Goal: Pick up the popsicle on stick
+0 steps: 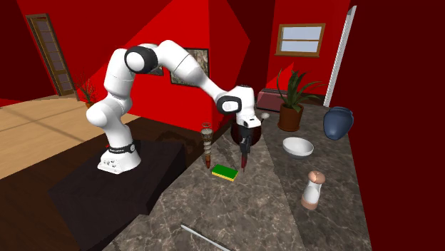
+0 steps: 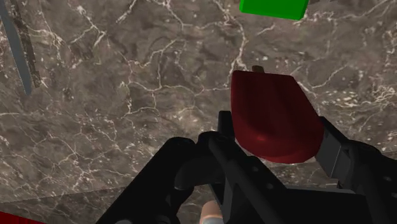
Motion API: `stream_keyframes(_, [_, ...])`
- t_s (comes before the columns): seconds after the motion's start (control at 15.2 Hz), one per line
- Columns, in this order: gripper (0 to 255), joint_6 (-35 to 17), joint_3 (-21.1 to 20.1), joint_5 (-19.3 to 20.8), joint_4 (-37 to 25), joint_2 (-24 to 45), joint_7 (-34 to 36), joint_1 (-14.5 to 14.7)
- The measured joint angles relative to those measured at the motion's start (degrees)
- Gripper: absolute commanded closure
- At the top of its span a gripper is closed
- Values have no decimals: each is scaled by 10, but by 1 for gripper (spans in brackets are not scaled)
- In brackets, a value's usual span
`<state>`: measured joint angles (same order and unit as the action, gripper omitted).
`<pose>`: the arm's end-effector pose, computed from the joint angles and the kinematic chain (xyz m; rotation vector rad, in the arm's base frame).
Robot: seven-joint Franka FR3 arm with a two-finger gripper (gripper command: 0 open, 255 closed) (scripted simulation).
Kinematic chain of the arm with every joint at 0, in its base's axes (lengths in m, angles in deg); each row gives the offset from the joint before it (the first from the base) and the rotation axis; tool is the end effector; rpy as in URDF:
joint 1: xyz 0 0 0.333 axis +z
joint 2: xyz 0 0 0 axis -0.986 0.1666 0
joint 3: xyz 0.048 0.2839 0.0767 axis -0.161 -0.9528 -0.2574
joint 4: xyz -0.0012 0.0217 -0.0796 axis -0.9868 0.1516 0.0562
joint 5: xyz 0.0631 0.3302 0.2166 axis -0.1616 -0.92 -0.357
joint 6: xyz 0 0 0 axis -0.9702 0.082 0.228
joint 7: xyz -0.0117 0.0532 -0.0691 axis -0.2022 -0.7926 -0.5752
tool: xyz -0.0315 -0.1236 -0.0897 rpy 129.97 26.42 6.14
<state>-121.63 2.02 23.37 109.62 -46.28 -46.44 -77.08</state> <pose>0.6582 0.0432 0.2026 2.9937 -0.3527 0.1604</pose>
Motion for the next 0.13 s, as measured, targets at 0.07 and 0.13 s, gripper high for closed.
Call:
stream_keyframes(0.07, [255,7,-1,-1,-1,-6,-2,-1])
stream_keyframes(0.13, [255,11,-1,-2,-2,-9,-4,-2])
